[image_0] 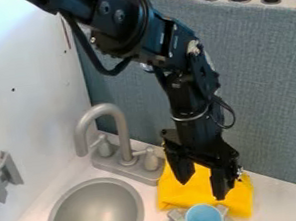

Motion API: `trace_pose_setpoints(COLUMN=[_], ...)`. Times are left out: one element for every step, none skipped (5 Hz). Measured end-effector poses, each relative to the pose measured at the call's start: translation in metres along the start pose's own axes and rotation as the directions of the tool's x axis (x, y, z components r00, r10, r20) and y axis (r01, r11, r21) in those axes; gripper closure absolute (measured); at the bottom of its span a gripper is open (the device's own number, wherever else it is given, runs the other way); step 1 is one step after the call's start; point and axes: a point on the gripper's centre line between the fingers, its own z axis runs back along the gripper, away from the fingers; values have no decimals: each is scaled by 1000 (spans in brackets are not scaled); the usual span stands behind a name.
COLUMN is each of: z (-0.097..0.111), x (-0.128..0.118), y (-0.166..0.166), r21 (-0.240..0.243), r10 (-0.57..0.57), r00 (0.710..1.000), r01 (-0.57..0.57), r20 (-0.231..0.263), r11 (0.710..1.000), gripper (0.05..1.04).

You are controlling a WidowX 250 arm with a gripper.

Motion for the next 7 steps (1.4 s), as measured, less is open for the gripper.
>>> trace_pose_setpoints(z=[-9, -16, -18, -24, -43, -54, -68], x=[-5, 18, 32, 39, 40, 46, 52], y=[1, 14, 27, 39, 69, 85, 96], r21=[0, 35, 55, 107, 143, 176, 160], r10=[5, 15, 54, 91, 162, 201, 224], r00=[999, 1000, 999, 996, 987, 980, 973], r01=[-5, -14, -54, -89, -158, -199, -230], r20=[-33, -18, 3, -20, -20, 5, 55], r11=[1000, 999, 997, 990, 977, 964, 960], gripper=[83, 83, 83, 83, 83, 83, 83])
